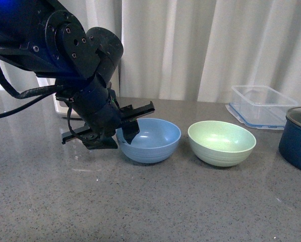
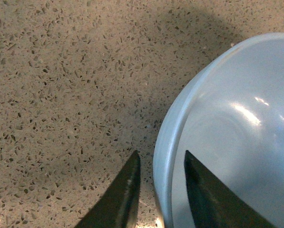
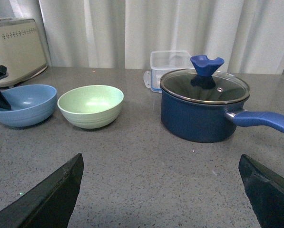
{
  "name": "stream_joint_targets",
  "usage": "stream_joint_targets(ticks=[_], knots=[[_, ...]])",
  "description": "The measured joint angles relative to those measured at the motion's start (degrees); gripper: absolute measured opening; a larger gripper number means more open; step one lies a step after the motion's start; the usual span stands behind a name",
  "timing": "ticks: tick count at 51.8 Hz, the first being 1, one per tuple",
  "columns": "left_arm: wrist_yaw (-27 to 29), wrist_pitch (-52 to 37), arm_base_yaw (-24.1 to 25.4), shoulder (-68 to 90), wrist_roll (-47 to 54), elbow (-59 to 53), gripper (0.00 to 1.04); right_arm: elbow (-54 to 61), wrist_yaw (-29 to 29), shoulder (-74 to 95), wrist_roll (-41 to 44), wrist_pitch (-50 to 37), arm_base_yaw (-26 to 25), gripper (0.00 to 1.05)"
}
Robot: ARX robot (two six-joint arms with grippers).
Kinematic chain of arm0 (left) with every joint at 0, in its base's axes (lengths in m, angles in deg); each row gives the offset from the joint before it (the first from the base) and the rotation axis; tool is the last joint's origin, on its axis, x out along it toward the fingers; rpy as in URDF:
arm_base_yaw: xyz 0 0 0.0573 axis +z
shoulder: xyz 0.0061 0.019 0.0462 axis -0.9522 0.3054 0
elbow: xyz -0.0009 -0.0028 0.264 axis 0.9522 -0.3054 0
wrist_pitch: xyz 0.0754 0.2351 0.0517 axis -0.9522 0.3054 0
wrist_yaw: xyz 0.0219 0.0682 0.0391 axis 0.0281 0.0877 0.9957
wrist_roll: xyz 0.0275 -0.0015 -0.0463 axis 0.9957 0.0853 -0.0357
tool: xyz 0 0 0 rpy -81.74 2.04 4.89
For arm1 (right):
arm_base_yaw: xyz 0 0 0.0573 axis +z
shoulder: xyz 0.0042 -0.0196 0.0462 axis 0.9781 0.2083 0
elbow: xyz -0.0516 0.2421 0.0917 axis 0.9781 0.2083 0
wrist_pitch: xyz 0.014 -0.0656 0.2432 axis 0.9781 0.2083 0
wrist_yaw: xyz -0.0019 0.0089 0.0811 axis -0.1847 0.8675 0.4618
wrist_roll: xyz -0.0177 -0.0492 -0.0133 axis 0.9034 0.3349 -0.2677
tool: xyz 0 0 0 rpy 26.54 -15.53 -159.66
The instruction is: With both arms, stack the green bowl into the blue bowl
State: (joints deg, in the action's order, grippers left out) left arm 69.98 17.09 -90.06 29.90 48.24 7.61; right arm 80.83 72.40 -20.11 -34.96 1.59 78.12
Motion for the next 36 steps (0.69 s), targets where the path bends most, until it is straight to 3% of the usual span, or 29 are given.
stream_joint_targets(ticks=[12, 19, 22, 24, 36], knots=[[-1.3, -6.3, 0.0, -5.7, 2.0, -4.2, 0.73, 0.0, 0.0, 0.0, 0.0, 0.0, 0.0, 0.95], [6.3, -27.8, 0.0, -20.0, 10.2, -17.6, 0.99, 0.0, 0.0, 0.0, 0.0, 0.0, 0.0, 0.95], [12.6, -40.3, 0.4, -26.1, 17.3, -24.6, 0.88, 0.0, 0.0, 0.0, 0.0, 0.0, 0.0, 0.95], [13.0, -47.1, 1.2, -29.9, 21.4, -30.0, 0.79, 0.0, 0.0, 0.0, 0.0, 0.0, 0.0, 0.95], [9.2, -59.0, 5.8, -38.9, 27.1, -53.7, 0.40, 0.0, 0.0, 0.0, 0.0, 0.0, 0.0, 0.95]])
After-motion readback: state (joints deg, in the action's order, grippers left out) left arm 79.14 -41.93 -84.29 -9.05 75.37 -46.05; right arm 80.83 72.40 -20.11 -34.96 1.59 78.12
